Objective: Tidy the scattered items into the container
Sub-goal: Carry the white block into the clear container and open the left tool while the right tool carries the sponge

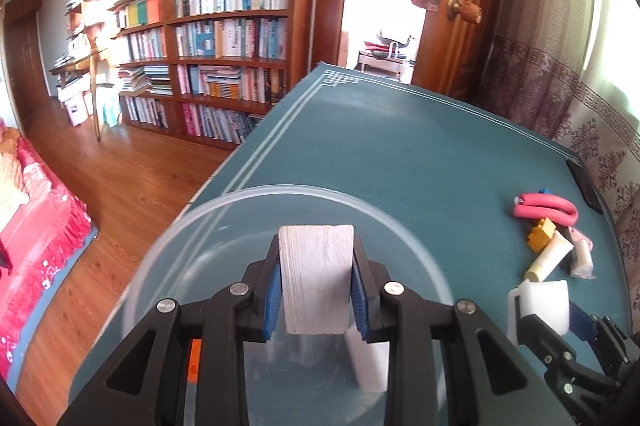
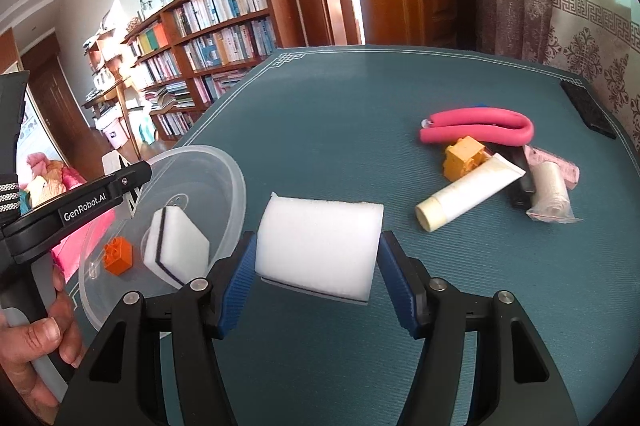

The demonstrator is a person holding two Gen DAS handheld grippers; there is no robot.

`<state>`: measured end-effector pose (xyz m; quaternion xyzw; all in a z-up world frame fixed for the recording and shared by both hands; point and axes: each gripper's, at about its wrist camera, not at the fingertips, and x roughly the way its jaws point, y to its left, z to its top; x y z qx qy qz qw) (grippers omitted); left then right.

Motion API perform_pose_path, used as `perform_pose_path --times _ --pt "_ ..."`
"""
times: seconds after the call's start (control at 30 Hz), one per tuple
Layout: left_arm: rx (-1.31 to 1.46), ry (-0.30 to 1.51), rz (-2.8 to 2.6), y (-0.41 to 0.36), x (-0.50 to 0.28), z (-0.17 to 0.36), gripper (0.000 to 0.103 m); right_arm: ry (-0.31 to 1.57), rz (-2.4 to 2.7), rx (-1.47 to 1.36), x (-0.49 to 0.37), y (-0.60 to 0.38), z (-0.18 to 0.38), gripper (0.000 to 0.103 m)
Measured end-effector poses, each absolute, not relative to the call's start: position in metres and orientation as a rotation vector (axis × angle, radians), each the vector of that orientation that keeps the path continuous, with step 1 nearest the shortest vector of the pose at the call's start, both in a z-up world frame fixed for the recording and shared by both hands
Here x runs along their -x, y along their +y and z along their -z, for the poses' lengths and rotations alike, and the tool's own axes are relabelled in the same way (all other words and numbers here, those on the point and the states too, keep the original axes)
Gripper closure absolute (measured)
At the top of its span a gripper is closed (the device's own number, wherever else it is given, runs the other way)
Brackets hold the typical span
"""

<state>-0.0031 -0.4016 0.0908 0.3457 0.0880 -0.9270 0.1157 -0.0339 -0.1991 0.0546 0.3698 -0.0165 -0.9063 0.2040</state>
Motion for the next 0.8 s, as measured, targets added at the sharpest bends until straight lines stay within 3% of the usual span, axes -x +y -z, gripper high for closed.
perform_pose_path --times 0.8 --pt "-0.986 0.322 2.624 -0.47 -0.021 -0.083 0.07 0.2 2.379 -0.904 0.016 -0.304 -0.058 0.039"
